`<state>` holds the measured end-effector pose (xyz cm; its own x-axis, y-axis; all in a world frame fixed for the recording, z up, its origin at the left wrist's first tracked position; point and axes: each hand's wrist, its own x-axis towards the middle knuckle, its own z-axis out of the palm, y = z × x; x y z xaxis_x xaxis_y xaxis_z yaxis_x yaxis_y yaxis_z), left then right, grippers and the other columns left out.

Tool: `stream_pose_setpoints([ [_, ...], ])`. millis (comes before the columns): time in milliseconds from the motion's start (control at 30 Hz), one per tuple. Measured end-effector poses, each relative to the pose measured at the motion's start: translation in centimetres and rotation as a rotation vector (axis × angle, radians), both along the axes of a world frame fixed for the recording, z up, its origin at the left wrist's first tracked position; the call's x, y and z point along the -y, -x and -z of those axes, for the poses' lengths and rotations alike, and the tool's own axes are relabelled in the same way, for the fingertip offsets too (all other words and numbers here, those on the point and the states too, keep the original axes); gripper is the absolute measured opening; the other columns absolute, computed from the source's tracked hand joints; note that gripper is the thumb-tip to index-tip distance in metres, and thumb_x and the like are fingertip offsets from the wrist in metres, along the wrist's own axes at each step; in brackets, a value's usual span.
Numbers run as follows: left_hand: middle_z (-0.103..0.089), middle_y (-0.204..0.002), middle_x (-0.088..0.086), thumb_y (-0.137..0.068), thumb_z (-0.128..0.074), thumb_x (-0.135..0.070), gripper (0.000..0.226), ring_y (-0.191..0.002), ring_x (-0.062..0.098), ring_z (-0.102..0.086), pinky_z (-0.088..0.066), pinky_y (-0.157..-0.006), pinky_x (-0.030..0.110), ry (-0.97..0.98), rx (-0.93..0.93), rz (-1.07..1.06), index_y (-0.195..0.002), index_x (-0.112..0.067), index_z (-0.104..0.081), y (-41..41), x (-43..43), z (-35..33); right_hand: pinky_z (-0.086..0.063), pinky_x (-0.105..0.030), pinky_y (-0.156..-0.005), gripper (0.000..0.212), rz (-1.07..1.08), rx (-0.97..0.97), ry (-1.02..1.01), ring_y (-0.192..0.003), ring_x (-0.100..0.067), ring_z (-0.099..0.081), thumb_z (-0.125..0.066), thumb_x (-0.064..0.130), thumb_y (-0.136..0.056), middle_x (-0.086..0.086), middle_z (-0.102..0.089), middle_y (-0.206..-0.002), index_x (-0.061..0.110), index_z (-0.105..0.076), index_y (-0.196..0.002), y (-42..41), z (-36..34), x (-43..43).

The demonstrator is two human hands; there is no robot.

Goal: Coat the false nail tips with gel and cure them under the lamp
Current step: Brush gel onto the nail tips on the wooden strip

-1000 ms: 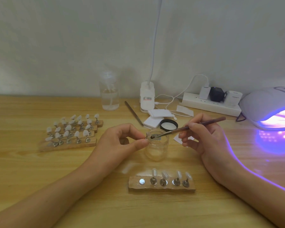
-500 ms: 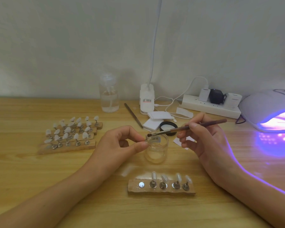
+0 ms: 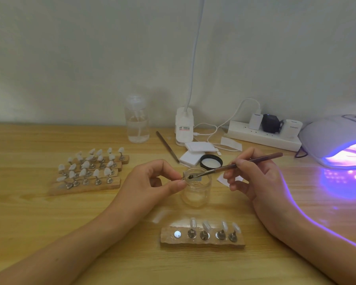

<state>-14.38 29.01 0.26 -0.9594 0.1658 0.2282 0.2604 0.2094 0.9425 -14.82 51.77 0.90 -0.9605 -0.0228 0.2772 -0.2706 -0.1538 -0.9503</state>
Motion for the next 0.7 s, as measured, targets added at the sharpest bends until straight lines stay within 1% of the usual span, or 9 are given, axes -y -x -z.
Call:
stream_pose_setpoints([
  [67,-0.062,-0.060,-0.021,-0.064,-0.077,-0.041,0.019,-0.045,0.001,-0.036,-0.033,-0.047,0.008,-0.001,-0.008,-0.002,-0.073,-0.025,-0.069,-0.04,-0.02,-0.02,-0.051,-0.023,-0.053,0.026,-0.007,-0.007,0.035,-0.067,-0.017,-0.063,-0.056,0.010,-0.095,-0.008,-0.066,-0.069,0.019,-0.062,-0.071,-0.05,-0.15,-0.03],
  [133,-0.065,-0.065,-0.018,-0.064,-0.077,-0.041,0.019,-0.047,0.001,-0.036,-0.034,-0.048,0.009,0.000,-0.013,-0.006,-0.073,-0.025,-0.069,-0.03,0.01,-0.04,-0.050,-0.023,-0.053,0.019,-0.052,-0.032,0.048,-0.068,-0.017,-0.064,-0.062,0.018,-0.091,-0.008,-0.067,-0.072,0.022,-0.063,-0.072,-0.12,-0.40,0.09],
  [233,-0.065,-0.064,-0.016,-0.066,-0.077,-0.039,0.018,-0.047,0.001,-0.035,-0.034,-0.048,0.009,0.001,-0.013,-0.012,-0.073,-0.025,-0.069,-0.02,0.02,-0.03,-0.051,-0.023,-0.053,0.015,-0.058,-0.025,0.005,-0.069,-0.017,-0.065,-0.068,0.021,-0.087,-0.010,-0.068,-0.072,0.022,-0.063,-0.073,-0.26,-0.47,0.27],
  [300,-0.061,-0.059,-0.017,-0.070,-0.078,-0.034,0.014,-0.046,0.001,-0.035,-0.032,-0.047,0.009,0.000,-0.016,-0.011,-0.073,-0.024,-0.069,-0.04,0.01,0.00,-0.051,-0.023,-0.051,0.018,-0.014,-0.006,-0.005,-0.066,-0.017,-0.064,-0.064,0.018,-0.087,-0.009,-0.067,-0.069,0.022,-0.063,-0.070,-0.15,-0.33,0.15],
  [367,-0.060,-0.060,-0.013,-0.074,-0.079,-0.030,0.012,-0.047,0.002,-0.035,-0.033,-0.048,0.010,0.015,-0.020,-0.011,-0.074,-0.025,-0.068,-0.05,0.05,0.05,-0.049,-0.022,-0.050,0.023,0.001,0.008,0.031,-0.065,-0.016,-0.063,-0.060,0.014,-0.088,-0.009,-0.066,-0.068,0.023,-0.063,-0.068,-0.07,-0.29,0.01],
  [433,-0.060,-0.061,-0.012,-0.077,-0.079,-0.027,0.011,-0.048,0.003,-0.036,-0.033,-0.049,0.010,0.019,-0.027,-0.010,-0.075,-0.026,-0.068,-0.07,0.07,0.06,-0.049,-0.022,-0.050,0.019,-0.039,-0.006,0.061,-0.066,-0.016,-0.063,-0.065,0.019,-0.088,-0.010,-0.066,-0.070,0.023,-0.063,-0.070,-0.04,-0.36,0.01],
  [500,-0.064,-0.066,-0.012,-0.079,-0.078,-0.022,0.012,-0.048,0.004,-0.036,-0.034,-0.049,0.010,0.019,-0.035,-0.008,-0.075,-0.026,-0.067,-0.06,0.07,0.01,-0.050,-0.022,-0.051,0.013,-0.075,-0.015,0.048,-0.068,-0.017,-0.065,-0.065,0.022,-0.086,-0.011,-0.067,-0.073,0.021,-0.063,-0.073,-0.15,-0.47,0.18],
  [600,-0.069,-0.074,-0.004,-0.081,-0.077,-0.020,0.013,-0.049,0.005,-0.037,-0.036,-0.050,0.012,0.028,-0.049,-0.011,-0.076,-0.026,-0.067,-0.10,0.04,-0.06,-0.050,-0.022,-0.051,0.016,-0.036,0.012,0.014,-0.067,-0.017,-0.064,-0.068,0.021,-0.087,-0.010,-0.067,-0.070,0.021,-0.062,-0.072,-0.05,-0.28,0.17],
  [700,-0.069,-0.078,0.000,-0.082,-0.076,-0.019,0.014,-0.050,0.006,-0.037,-0.036,-0.050,0.012,0.031,-0.063,-0.014,-0.076,-0.026,-0.066,-0.15,-0.01,-0.11,-0.048,-0.021,-0.049,0.022,-0.012,0.036,0.058,-0.065,-0.015,-0.062,-0.059,0.015,-0.089,-0.010,-0.065,-0.068,0.022,-0.063,-0.069,0.07,-0.24,0.03],
])
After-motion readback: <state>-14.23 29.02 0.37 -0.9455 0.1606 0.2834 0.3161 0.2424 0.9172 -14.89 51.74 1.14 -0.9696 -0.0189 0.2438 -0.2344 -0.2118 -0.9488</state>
